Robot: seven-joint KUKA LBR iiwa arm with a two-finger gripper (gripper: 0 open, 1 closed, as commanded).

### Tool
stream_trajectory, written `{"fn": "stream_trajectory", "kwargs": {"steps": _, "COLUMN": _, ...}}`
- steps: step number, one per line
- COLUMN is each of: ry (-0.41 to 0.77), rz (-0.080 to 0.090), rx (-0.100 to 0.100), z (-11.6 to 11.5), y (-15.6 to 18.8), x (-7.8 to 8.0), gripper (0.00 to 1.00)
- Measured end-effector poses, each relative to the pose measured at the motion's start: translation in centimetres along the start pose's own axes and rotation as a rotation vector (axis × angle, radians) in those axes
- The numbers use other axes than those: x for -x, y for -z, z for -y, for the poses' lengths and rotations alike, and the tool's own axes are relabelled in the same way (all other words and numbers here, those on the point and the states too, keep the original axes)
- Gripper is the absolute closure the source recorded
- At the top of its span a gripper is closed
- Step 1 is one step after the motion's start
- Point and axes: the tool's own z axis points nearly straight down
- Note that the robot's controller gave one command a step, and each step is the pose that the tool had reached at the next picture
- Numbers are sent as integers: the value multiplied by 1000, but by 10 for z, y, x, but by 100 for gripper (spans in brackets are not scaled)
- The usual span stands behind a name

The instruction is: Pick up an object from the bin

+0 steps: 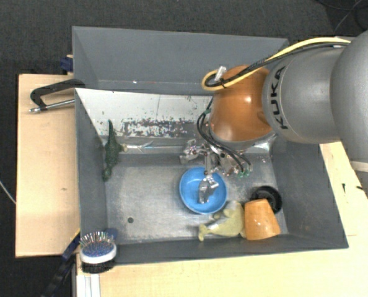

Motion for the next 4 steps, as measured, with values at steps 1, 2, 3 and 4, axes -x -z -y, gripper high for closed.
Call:
{"fn": "stream_trajectory", "kwargs": {"steps": 1, "ry": -2, "rz": -2, "rx": 1, "z": 0, "y": 1, "x": 1, "gripper": 0}}
{"fn": "stream_trajectory", "kwargs": {"steps": 2, "ry": -2, "rz": 8, "rx": -2, "z": 1, "y": 5, "x": 4, "gripper": 100}}
{"fn": "stream_trajectory", "kwargs": {"steps": 3, "ry": -2, "rz": 6, "rx": 0, "z": 1, "y": 36, "x": 7, "gripper": 100}}
{"fn": "stream_trajectory", "kwargs": {"steps": 4, "ry": -3, "rz": 5, "rx": 0, "z": 1, "y": 44, "x": 9, "gripper": 100}}
